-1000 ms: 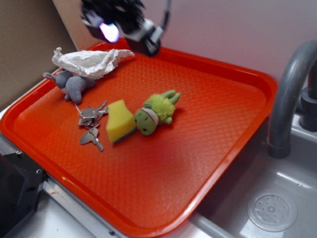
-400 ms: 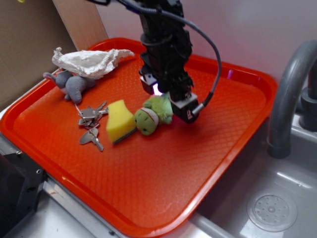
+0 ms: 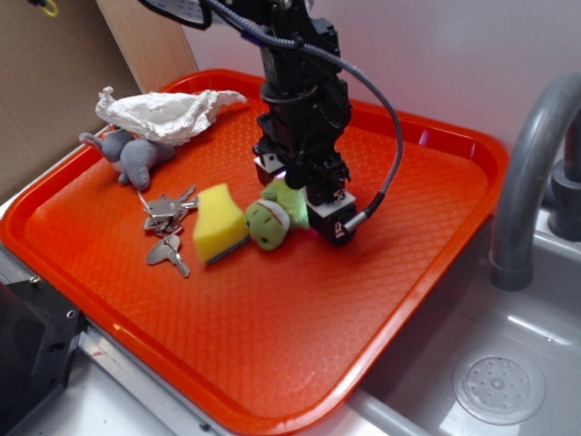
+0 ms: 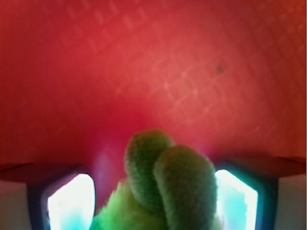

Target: Grab the green animal.

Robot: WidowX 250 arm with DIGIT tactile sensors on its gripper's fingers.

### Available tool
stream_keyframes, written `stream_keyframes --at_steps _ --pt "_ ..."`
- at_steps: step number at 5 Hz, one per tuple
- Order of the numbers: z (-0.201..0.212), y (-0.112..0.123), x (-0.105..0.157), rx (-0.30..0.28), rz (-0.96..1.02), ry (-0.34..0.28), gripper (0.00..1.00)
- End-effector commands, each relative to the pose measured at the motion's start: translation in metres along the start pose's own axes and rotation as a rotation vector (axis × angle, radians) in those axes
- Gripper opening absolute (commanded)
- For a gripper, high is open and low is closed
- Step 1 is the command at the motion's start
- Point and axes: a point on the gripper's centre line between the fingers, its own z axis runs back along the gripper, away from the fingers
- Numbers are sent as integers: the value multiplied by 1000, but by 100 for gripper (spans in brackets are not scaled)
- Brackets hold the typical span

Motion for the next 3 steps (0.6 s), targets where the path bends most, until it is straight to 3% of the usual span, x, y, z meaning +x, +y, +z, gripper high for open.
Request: stream_keyframes --at_steps 1,2,3 --pt "15 12 -8 17 47 -22 0" --pt "65 27 1 -22 74 -91 0" --pt "116 33 -4 -3 111 -145 0"
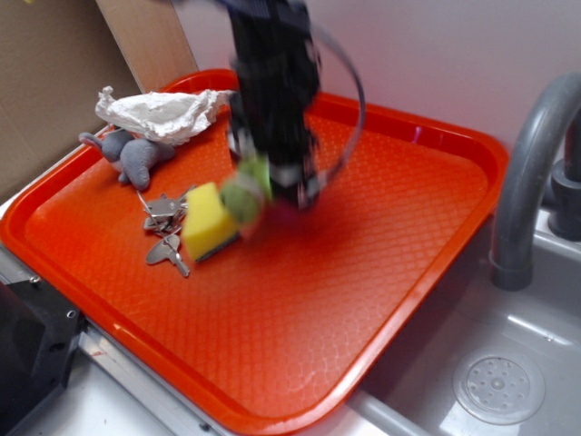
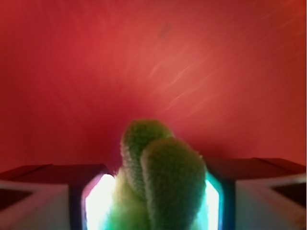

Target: Grab the green animal.

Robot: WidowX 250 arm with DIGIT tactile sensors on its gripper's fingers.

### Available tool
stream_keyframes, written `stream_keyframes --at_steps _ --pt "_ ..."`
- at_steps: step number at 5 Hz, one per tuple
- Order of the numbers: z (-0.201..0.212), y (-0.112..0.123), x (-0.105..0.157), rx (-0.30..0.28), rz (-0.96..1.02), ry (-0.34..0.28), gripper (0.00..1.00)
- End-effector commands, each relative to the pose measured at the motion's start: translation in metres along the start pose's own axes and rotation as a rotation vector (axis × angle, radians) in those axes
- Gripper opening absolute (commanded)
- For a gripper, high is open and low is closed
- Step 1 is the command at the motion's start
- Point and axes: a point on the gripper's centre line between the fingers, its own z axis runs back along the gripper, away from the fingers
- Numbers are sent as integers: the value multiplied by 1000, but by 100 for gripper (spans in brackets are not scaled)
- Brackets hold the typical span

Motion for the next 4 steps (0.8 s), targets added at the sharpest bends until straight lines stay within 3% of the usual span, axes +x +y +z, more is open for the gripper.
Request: stream_keyframes --at_steps 1,2,3,4 --pt "118 16 -18 -6 102 -192 0" --pt "139 24 -37 -46 130 -247 0" --pt "137 23 -37 -81 100 -269 0" --pt "127 18 -27 -33 90 -248 0"
